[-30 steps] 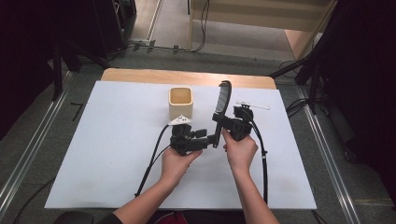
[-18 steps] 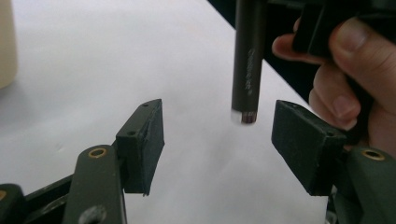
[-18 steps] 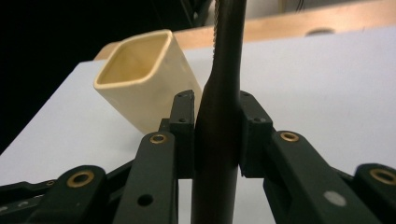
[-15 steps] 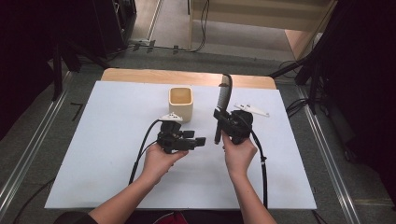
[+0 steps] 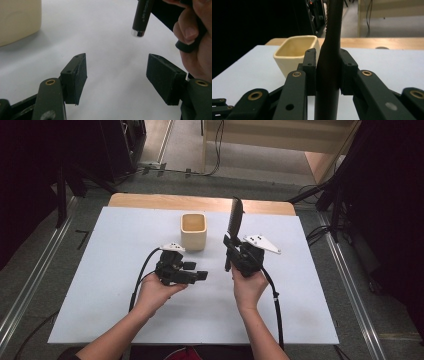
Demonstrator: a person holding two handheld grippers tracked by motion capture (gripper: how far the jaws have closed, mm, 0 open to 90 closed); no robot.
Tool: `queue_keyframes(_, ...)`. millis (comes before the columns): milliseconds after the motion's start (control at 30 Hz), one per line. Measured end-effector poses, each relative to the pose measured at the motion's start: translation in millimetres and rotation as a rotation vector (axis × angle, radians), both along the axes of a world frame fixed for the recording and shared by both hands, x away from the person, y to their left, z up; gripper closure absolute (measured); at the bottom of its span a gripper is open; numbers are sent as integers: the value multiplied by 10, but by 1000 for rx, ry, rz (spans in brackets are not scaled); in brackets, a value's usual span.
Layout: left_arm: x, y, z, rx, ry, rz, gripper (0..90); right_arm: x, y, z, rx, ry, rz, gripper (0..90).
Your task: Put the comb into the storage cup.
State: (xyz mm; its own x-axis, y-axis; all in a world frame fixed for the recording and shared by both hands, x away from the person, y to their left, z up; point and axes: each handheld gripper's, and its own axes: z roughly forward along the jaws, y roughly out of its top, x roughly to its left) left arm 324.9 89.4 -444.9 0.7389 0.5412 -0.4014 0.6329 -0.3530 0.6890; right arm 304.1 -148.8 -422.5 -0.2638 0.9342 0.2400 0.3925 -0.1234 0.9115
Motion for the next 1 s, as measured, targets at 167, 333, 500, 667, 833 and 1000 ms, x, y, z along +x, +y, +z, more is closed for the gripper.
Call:
queue_keyframes(167, -7, 88, -29, 20, 22, -11, 325, -27, 70, 16, -23, -63, 7, 700)
queue_keyframes(333, -20, 159, -29, 27, 27, -14, 325, 13, 111, -8, 0, -71, 18, 700)
queue_keyframes(500, -37, 265, -42, 37, 35, -16, 325, 26, 143, -14, 6, -84, 25, 700)
queue_keyframes(667, -52, 339, -25, 59, 12, -21, 325, 51, 163, -2, 18, -85, 32, 700)
queue_keyframes(833, -57, 451, 0, 69, -1, -11, 325, 73, 193, 45, 18, -95, 37, 700)
queue_keyframes(1000, -81, 554, -21, 80, 0, -4, 324, 125, 202, 88, 33, -92, 38, 700)
